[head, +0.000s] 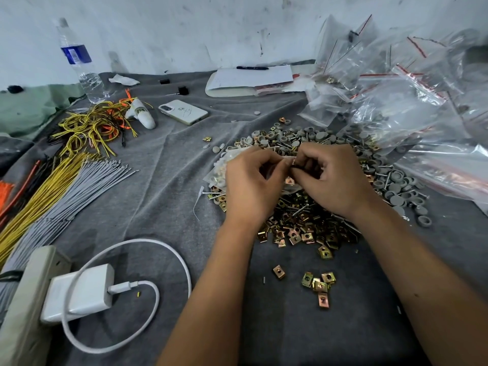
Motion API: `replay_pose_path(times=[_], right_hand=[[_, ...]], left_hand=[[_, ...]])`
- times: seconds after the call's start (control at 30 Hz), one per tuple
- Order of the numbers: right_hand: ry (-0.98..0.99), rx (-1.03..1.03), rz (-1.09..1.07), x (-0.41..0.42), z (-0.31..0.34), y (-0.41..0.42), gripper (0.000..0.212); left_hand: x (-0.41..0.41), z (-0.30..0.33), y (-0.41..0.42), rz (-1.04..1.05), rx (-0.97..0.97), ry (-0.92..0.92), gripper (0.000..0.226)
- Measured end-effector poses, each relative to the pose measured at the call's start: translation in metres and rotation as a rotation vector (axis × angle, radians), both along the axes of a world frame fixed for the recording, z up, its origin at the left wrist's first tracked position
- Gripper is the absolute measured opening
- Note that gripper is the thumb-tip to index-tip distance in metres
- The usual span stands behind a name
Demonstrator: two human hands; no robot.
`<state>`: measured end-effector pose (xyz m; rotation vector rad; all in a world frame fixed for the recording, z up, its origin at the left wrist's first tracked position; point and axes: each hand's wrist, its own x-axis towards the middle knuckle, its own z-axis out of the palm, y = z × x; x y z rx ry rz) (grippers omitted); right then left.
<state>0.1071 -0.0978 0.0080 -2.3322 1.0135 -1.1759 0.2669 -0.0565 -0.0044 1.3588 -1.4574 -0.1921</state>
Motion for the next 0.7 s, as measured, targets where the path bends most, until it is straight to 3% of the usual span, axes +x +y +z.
replay_pose_path(times=[0.17,0.33,0.43,0.53,0.6,0.7], right_hand=[[-0.099,-0.019,-0.153,-0.0020,-0.0010,-0.0022,0.036],[-0.064,0.022,-0.268,-0.0038,-0.0049,-0.0065,0.041],[0.195,0.019,-0.036,-0.0036,-0.0035,-0.0038,0.021],[0.525,0.067,0.085,-0.0020,-0.0029,-0.0038,0.030],[0.577,0.138,0.099,-0.0029,0.0003,-0.0040,0.033],[0.584,0.183,0.125,-0.0033,0.0016,-0.0035,0.019]], left_hand=[[0.0051,0.0018,0.0008,0.241,0.006,0.221,0.015],[0.0093,0.0034,-0.0007,0.326,-0.035,0.418,0.028],[0.0095,0.0039,-0.0004,0.352,-0.059,0.462,0.029],[0.0098,0.0040,0.0002,0.337,-0.061,0.484,0.031],[0.0101,0.0041,0.0002,0.337,-0.060,0.493,0.031],[0.0098,0.0047,0.0001,0.335,-0.058,0.494,0.030]])
